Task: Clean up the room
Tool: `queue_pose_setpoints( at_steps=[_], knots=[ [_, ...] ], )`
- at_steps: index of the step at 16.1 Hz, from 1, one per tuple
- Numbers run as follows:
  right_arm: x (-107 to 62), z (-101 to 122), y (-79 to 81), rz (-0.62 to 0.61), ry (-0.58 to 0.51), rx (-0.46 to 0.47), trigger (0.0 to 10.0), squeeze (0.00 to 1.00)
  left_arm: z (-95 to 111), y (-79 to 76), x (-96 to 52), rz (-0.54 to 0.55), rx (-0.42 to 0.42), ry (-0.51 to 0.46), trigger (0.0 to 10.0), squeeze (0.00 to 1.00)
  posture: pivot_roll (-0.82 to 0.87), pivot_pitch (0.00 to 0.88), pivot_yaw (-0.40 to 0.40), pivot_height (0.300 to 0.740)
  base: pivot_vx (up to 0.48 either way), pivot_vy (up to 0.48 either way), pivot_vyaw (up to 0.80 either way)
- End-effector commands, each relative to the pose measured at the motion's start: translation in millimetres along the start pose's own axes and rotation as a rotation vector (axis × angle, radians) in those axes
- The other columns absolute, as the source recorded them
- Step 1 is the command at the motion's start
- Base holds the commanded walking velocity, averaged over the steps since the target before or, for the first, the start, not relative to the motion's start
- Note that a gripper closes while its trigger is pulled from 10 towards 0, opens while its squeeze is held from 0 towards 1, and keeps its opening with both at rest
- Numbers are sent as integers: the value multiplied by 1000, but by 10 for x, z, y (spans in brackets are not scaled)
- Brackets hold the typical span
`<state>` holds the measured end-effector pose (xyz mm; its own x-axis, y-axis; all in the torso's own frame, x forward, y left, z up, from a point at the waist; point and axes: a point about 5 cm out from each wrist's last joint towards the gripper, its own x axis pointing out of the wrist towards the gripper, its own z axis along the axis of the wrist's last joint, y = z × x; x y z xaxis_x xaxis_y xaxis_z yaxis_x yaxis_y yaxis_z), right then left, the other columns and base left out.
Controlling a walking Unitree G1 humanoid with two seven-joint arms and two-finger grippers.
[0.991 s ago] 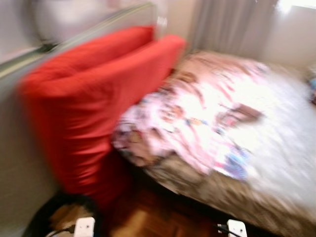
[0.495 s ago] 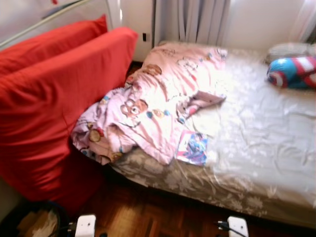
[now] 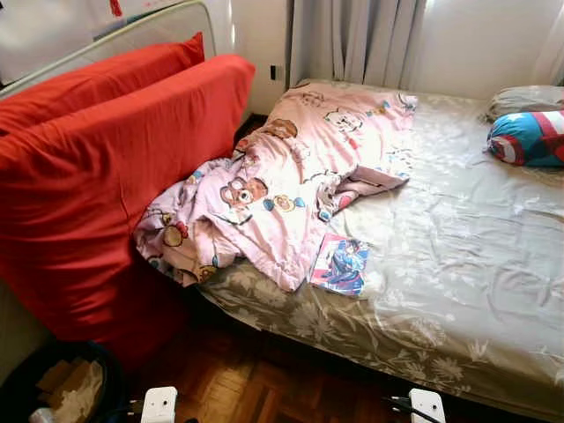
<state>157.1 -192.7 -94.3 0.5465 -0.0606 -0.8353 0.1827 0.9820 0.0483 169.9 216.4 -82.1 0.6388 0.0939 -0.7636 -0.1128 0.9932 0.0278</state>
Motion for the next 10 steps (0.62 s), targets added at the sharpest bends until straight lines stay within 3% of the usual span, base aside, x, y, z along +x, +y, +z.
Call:
queue_pose_setpoints(
  at_steps=[1,10],
  knots=[
    [48,194,218,159,-3,11,10000,0,-286,49,-94,-48,47,91,10000,0,43,0,-43,740,0,0,0],
    [46,187,208,153,-5,-2,10000,0,-389,77,-131,-46,26,132,10000,0,41,0,-42,740,0,0,0]
  ],
)
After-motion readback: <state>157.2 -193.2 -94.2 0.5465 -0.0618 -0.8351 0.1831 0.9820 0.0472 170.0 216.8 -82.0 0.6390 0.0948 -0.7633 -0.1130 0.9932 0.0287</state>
